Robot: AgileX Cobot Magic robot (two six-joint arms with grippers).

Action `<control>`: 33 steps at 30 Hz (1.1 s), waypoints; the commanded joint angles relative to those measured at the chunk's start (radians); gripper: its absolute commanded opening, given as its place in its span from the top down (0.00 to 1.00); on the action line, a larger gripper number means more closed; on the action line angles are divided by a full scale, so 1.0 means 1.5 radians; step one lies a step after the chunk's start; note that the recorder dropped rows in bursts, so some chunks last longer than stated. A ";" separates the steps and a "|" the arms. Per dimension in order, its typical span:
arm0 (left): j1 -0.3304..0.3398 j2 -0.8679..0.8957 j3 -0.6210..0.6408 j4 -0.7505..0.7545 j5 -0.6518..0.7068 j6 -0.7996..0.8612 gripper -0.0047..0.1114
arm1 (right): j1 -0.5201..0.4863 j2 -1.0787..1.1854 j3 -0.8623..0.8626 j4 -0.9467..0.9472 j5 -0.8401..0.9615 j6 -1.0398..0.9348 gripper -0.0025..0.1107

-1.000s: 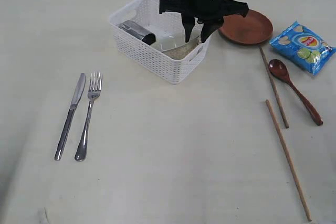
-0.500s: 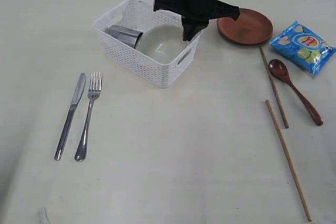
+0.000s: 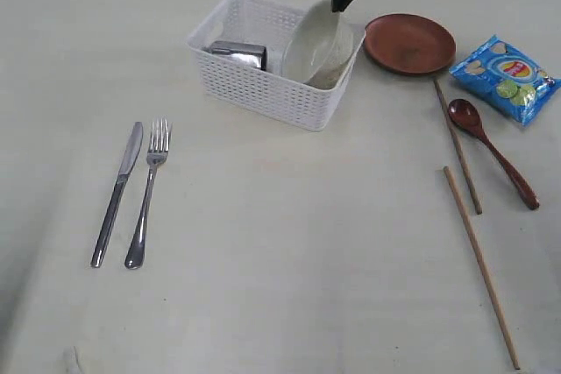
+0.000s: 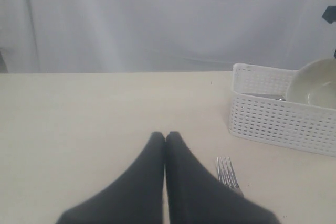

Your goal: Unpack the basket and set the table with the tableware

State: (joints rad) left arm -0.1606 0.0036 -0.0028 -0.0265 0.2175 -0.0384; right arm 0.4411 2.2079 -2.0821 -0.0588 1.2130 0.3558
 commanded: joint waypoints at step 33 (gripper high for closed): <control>-0.001 -0.002 0.002 -0.003 -0.004 0.000 0.96 | -0.044 -0.158 -0.007 0.198 0.005 -0.202 0.98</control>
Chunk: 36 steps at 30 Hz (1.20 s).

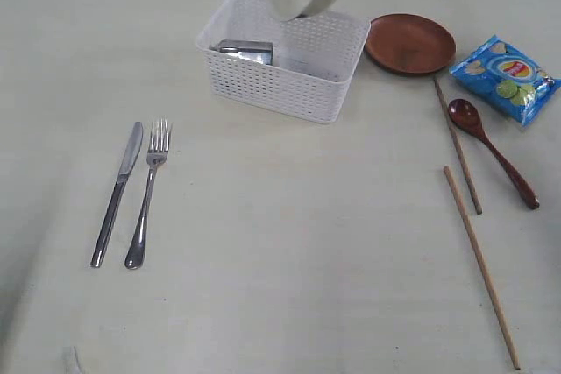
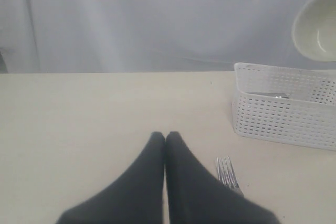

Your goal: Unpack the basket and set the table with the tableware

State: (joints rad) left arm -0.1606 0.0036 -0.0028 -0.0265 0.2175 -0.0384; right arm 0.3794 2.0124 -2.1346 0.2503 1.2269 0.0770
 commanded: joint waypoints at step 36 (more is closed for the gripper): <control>-0.001 -0.002 0.002 -0.003 -0.004 0.000 0.96 | -0.003 0.148 0.105 -0.148 -0.046 -0.024 0.59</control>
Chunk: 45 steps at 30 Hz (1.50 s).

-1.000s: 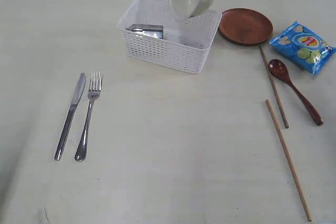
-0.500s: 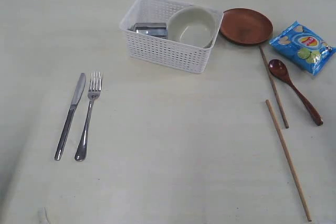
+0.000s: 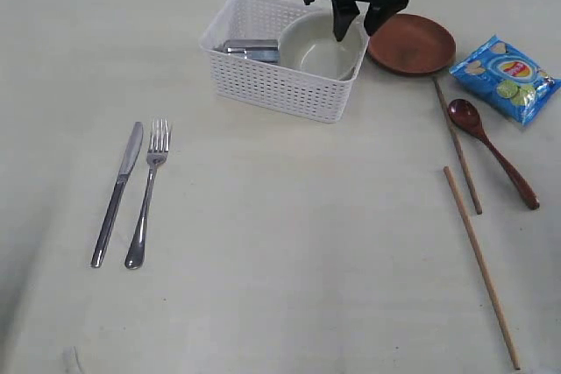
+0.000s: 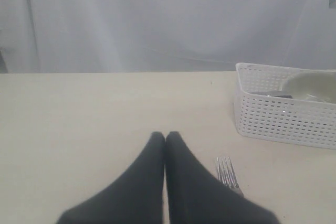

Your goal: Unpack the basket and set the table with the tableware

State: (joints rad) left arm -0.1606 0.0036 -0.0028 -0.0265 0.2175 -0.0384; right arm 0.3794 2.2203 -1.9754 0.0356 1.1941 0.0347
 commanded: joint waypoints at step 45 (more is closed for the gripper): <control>-0.001 -0.002 0.002 -0.005 -0.004 0.000 0.96 | -0.003 -0.190 -0.015 -0.002 0.018 -0.077 0.98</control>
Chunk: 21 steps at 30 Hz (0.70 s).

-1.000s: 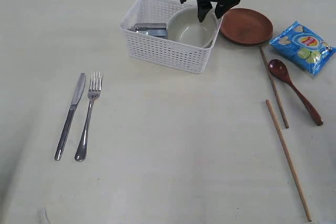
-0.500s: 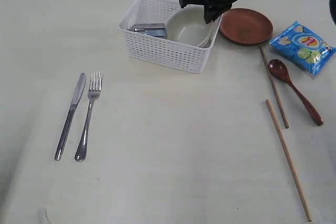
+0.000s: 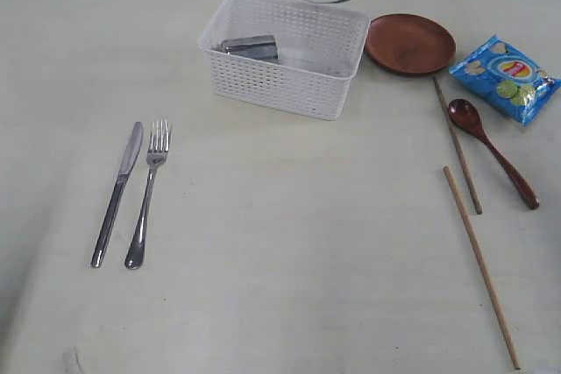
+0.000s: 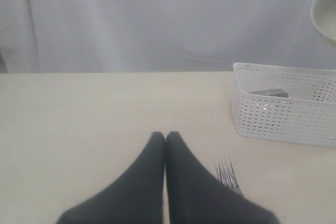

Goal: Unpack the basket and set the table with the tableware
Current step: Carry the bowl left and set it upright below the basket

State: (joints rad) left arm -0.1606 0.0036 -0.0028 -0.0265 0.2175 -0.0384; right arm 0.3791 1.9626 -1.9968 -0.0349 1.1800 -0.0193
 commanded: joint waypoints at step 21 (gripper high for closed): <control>-0.001 -0.002 0.002 -0.004 -0.004 0.000 0.96 | 0.048 -0.027 0.393 0.500 0.027 -0.264 0.98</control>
State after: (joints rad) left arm -0.1606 0.0036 -0.0028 -0.0265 0.2175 -0.0384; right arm 0.4239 1.9330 -1.4750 0.6848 1.2217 -0.3712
